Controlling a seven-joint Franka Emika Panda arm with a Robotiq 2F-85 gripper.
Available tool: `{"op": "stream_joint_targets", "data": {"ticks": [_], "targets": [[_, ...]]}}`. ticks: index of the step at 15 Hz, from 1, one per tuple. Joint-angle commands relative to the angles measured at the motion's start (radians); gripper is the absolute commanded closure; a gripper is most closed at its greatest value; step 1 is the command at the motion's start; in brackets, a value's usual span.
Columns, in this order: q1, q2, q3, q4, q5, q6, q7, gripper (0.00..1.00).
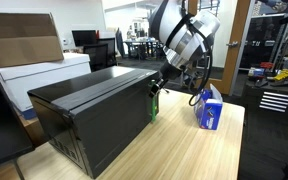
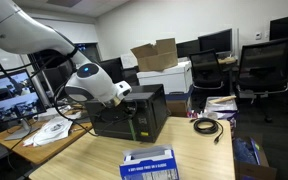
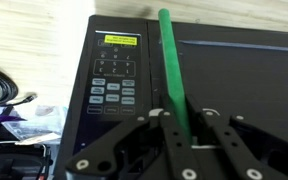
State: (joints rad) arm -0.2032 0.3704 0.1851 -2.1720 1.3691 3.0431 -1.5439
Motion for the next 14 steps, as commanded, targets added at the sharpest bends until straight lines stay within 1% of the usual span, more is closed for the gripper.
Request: {"op": "stream_joint_targets", "data": {"ticks": [1,3,5,6,9,10,11,14], "targets": [[0.005,-0.094,0.021,-0.142,0.076,0.091,-0.051,0.95],[0.018,-0.126,0.040,-0.194,0.126,0.145,-0.040,0.95],[0.027,-0.192,0.065,-0.272,0.212,0.181,-0.019,0.95],[0.038,-0.221,0.080,-0.305,0.257,0.200,-0.004,0.95],[0.079,-0.288,0.123,-0.404,0.330,0.245,0.066,0.95],[0.093,-0.307,0.142,-0.448,0.334,0.259,0.098,0.57],[0.106,-0.334,0.164,-0.488,0.347,0.262,0.123,0.56],[0.145,-0.360,0.228,-0.595,0.369,0.270,0.174,0.38]]}}
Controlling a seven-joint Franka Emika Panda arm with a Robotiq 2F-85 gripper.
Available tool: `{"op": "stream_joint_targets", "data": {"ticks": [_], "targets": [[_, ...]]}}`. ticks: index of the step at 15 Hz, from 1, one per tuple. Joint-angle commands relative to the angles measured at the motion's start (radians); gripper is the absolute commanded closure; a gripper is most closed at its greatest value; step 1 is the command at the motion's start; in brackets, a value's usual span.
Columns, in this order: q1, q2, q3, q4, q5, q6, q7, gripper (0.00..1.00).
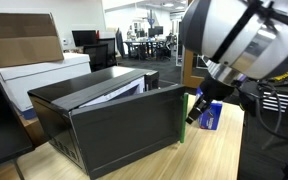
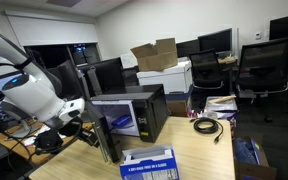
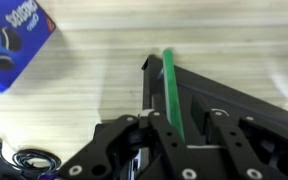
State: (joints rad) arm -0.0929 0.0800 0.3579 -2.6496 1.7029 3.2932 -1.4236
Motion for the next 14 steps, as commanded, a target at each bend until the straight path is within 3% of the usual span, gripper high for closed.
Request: {"op": "stream_joint_targets", "data": {"ticks": [1,2,3,5,9,14], "targets": [[0.049,-0.071,0.078,-0.149,0.047,0.016,0.074,0.30],[0.160,-0.082,-0.005,-0.198,-0.083,-0.001,0.237,0.24],[0.083,-0.063,0.081,-0.174,0.028,0.006,0.133,0.16],[0.104,-0.018,0.079,-0.145,0.040,0.024,0.139,0.04],[0.093,0.025,0.080,-0.108,0.039,0.072,0.196,0.00],[0.055,0.067,0.079,-0.052,0.117,0.104,0.158,0.00]]}}
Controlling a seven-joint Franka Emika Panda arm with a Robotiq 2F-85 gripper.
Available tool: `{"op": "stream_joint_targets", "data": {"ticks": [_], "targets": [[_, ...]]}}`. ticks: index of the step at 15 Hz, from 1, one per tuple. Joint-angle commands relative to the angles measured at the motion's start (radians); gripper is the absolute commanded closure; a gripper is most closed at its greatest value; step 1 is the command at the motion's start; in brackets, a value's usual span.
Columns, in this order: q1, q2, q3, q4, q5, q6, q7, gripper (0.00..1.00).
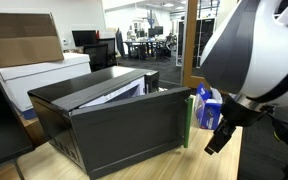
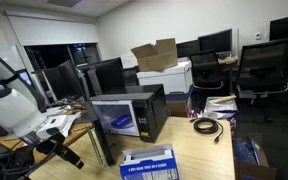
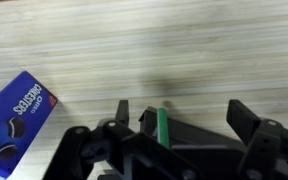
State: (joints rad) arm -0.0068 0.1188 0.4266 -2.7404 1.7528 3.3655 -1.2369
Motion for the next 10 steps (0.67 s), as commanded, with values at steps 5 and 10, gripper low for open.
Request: {"op": "stream_joint_targets", "data": {"ticks": [5,10], "targets": [[-0.008,0.015,-0.001,0.020,0.021,0.005,0.000,0.00],[-0.003,0.062,0.013,0.024,0.041,0.082,-0.029,0.00]]}}
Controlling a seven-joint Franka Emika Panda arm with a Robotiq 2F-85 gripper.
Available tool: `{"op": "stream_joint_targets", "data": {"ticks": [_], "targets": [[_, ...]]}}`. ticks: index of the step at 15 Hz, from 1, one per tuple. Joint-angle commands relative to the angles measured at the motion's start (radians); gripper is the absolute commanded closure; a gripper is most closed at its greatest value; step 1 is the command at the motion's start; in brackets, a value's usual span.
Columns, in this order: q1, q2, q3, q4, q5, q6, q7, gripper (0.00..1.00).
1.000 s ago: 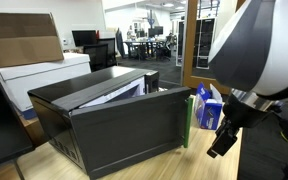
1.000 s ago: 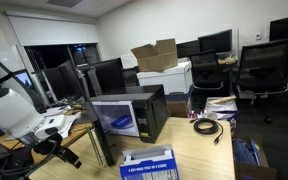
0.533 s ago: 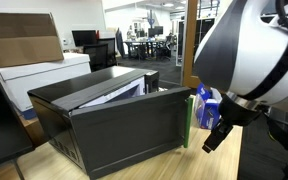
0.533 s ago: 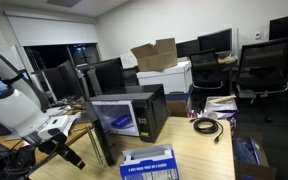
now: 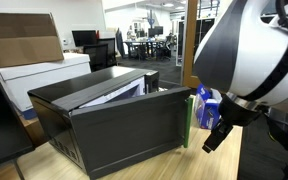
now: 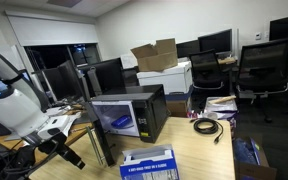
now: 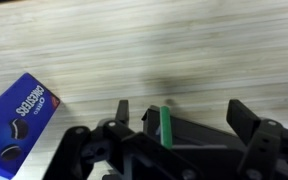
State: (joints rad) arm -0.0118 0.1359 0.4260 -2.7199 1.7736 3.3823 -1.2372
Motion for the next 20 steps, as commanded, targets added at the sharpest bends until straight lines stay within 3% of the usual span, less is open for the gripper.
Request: {"op": "stream_joint_targets", "data": {"ticks": [1,7,13,14,20], "targets": [[-0.001,0.051,0.018,0.006,0.028,0.076,-0.047,0.00],[-0.068,0.111,0.065,0.028,0.114,0.067,-0.294,0.00],[-0.240,0.137,0.173,0.135,0.276,0.113,-0.525,0.00],[-0.178,0.103,0.075,0.114,0.292,0.071,-0.561,0.00],[-0.088,0.132,-0.165,0.148,0.393,0.071,-0.774,0.00]]}}
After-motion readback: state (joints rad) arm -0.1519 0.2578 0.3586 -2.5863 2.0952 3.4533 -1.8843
